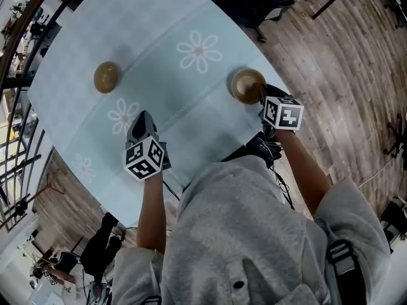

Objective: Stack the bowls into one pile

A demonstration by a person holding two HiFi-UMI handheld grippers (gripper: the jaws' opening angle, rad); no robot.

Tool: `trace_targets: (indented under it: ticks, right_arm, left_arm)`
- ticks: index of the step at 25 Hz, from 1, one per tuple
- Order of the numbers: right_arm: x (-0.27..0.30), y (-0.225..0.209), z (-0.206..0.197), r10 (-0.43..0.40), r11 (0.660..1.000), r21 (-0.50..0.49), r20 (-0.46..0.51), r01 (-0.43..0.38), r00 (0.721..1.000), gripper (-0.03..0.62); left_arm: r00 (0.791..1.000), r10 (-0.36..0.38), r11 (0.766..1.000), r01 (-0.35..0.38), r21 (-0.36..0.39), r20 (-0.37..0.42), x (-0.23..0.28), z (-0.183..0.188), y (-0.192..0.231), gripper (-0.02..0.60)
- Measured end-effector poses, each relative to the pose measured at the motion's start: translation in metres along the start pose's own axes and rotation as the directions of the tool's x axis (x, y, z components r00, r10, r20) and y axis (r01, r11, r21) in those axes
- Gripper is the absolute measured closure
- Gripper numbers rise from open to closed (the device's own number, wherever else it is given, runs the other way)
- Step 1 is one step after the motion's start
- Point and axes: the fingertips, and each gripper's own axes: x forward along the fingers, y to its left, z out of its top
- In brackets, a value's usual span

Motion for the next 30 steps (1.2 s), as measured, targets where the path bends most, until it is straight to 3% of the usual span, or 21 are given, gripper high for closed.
trace_targets:
  ticks: [7, 15, 30]
  right_arm:
    - [-0.003, 0.012, 0.009, 0.031, 0.999, 0.039, 0.006, -0.032, 0.999, 0.559]
    - [-0.003, 0.04, 0.017, 0.034, 0.999, -0.022, 0.008, -0.034, 0.999, 0.559]
    - [0.02, 0.183, 0.049, 0.169, 0.972, -0.167, 0.013, -0.164, 0.986, 0.559]
  left_arm:
    - [1.0, 0.003, 1.0, -0.003, -0.001, 0.002, -0.004, -0.003, 0.003, 0.563]
    - [0.999, 0.026, 0.999, -0.025, -0.046, 0.025, -0.017, -0.013, 0.028, 0.563]
    - [0.993, 0.103, 0.981, -0.091, -0.169, 0.065, -0.067, -0.048, 0.108, 0.563]
